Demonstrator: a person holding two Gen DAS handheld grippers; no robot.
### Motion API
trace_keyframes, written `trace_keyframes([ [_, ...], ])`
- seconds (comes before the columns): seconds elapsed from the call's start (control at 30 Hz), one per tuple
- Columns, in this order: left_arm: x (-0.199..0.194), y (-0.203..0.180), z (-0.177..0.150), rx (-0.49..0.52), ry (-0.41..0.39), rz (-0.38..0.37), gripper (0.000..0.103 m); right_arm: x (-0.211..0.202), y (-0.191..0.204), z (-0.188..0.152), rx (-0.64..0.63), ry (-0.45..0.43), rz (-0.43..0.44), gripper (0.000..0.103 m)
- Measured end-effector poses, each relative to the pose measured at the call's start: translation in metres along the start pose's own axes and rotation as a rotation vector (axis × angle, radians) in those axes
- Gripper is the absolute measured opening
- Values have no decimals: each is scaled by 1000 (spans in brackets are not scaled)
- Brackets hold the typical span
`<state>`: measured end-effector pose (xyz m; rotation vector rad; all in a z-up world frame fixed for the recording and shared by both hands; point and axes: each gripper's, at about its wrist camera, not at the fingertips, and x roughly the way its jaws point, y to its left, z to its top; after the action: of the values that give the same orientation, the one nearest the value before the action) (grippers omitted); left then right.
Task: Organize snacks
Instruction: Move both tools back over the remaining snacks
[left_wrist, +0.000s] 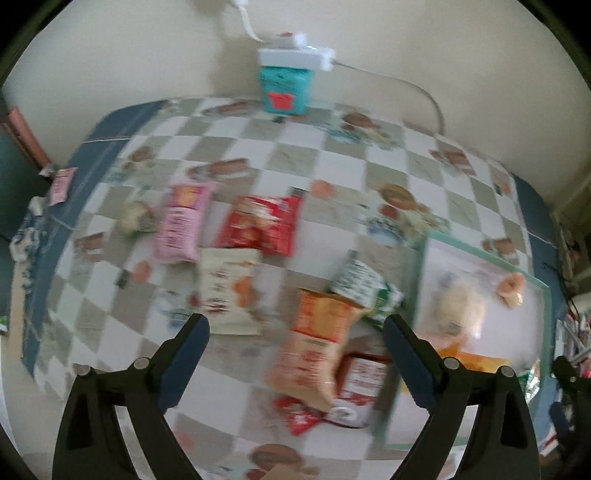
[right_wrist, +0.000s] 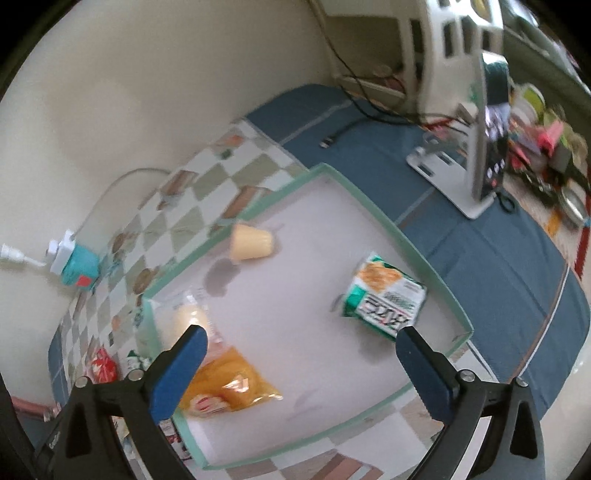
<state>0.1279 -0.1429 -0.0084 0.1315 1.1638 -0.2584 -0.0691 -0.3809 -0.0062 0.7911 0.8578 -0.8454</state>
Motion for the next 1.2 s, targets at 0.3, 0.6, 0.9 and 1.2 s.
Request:
trace_keyframes([
  [0.3,-20,65,3,-78,-42,54,95,-19,59,-26,-140,-11,71,103],
  [0.6,-31,130,5,-152,-65,103,95,-20,116,-57,-258,10,116,103],
  [0.9,-19,193,6,-268,-34,121,95,-4,167,-93,-359,71,136,103],
  [1.2,4,224,9,-325,12,136,95,23,207,-125,-453,127,125,103],
])
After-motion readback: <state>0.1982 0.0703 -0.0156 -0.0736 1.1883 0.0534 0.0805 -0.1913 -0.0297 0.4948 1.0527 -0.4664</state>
